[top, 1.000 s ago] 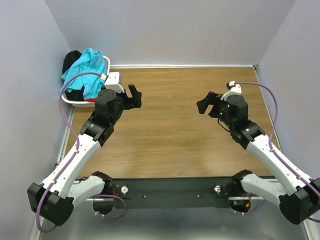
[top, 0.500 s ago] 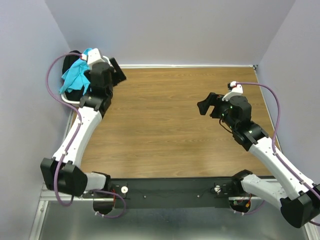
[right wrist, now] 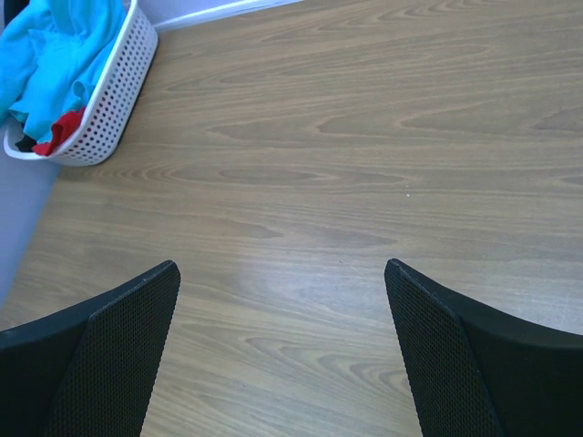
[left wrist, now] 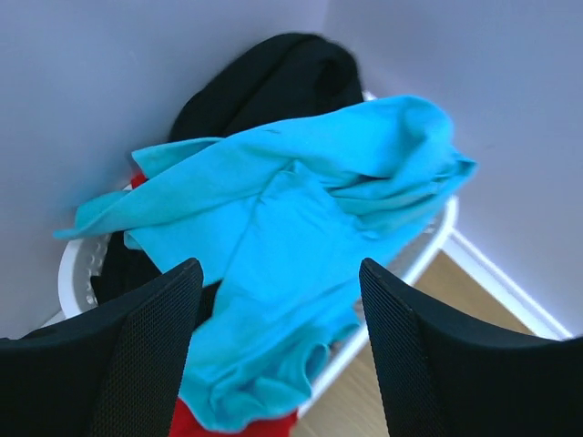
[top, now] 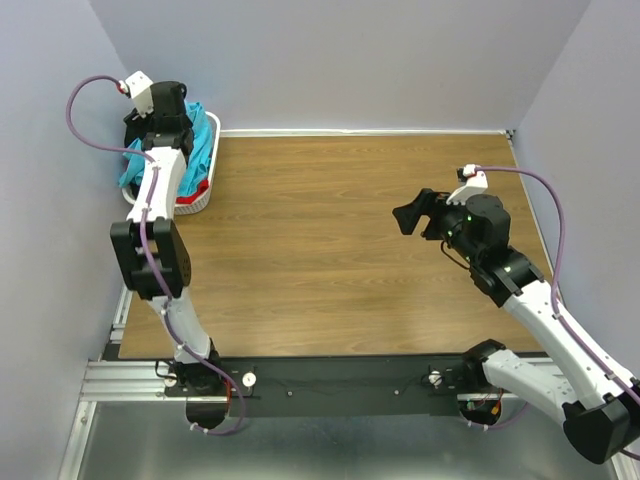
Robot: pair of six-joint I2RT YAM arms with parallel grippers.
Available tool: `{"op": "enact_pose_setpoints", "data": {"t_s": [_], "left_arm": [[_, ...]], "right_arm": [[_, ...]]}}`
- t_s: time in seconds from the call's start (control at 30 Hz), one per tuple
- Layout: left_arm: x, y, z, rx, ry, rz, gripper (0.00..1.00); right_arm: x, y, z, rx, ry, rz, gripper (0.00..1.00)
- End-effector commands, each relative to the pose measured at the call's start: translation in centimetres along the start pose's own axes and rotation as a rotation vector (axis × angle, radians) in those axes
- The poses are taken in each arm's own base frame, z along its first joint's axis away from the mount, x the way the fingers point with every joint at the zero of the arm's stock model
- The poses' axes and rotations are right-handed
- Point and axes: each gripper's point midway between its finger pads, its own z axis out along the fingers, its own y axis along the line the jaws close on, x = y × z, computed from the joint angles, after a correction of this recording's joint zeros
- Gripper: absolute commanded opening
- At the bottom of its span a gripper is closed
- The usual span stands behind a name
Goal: Fold and stack the t-shirts
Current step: Grab the tshirt from the pile
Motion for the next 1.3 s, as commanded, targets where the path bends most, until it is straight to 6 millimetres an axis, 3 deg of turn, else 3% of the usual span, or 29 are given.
{"op": "enact_pose_setpoints", "data": {"t_s": [0.0,0.13,0.23,0.87,0.97,1.1,1.2,1.27], "left_arm": [[3.7,2.4,4.5,-0.101,0.091,0.086,0.74],[6.7,2.8,7.9,-0.116,0.153,0.114,0.71],[8.0,3.0,9.0,-0.116,0.189,0.118,0.66],[12.2,3.5,11.7,-0.066,0.28,0.1,0.52],[12.4,3.4,11.9,-0.048,0.289,0.089,0.44],[11.3,2.3,11.5,0.005,0.278,0.068,0.16],[9.1,1.5,10.6,0.038,0.246,0.055,0.0],[7.0,0.9,9.8,0.07,0.212,0.043,0.0]], "right_arm": [[-0.5,0.6,-0.8,-0.03,-0.005,-0.009,1.0],[-0.2,0.3,-0.7,-0.018,0.0,-0.011,1.0],[0.0,-0.1,-0.6,-0.004,0.002,-0.013,1.0],[0.8,-0.5,0.0,0.012,0.028,-0.019,1.0],[0.9,-0.5,0.0,0.009,0.029,-0.019,1.0],[0.8,-0.5,0.0,0.009,0.027,-0.018,1.0],[0.9,-0.5,0.0,0.007,0.03,-0.019,1.0],[0.8,-0.4,0.0,0.004,0.03,-0.019,1.0]]}}
